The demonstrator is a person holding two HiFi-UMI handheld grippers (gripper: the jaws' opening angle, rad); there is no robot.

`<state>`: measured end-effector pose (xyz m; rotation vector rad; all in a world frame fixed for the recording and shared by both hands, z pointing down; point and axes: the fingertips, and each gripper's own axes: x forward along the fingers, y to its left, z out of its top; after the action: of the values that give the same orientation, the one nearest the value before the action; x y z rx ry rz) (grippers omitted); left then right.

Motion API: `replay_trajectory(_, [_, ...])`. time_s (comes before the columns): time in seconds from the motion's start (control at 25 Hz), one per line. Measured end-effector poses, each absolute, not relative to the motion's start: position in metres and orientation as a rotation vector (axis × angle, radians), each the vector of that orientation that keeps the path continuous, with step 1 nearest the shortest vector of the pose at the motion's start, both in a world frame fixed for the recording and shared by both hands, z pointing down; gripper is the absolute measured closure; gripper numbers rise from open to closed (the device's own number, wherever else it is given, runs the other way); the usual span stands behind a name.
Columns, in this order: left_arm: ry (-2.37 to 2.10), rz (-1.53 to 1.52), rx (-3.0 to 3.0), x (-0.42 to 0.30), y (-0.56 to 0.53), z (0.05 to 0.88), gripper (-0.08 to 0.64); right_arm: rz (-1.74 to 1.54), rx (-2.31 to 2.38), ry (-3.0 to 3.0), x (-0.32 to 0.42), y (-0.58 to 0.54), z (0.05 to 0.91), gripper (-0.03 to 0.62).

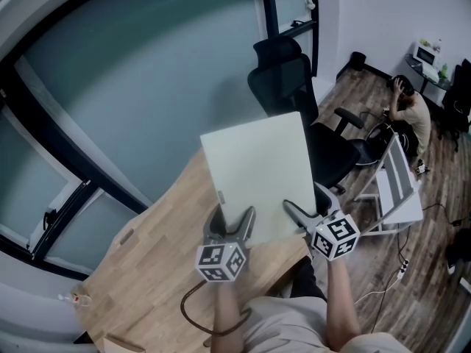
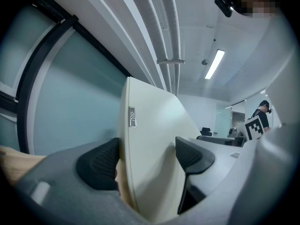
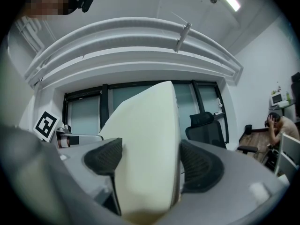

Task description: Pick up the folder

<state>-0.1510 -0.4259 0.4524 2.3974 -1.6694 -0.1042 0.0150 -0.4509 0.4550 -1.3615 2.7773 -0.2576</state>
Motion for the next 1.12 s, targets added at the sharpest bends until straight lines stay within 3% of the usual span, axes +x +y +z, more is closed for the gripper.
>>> replay_trajectory(1.12, [-1.661,-0.085,2.389,-0.1521,-0.4257,0.4589,0.198,-0.295,-1.378,2.775,0.0138,-0.4507,0.4630,0.207])
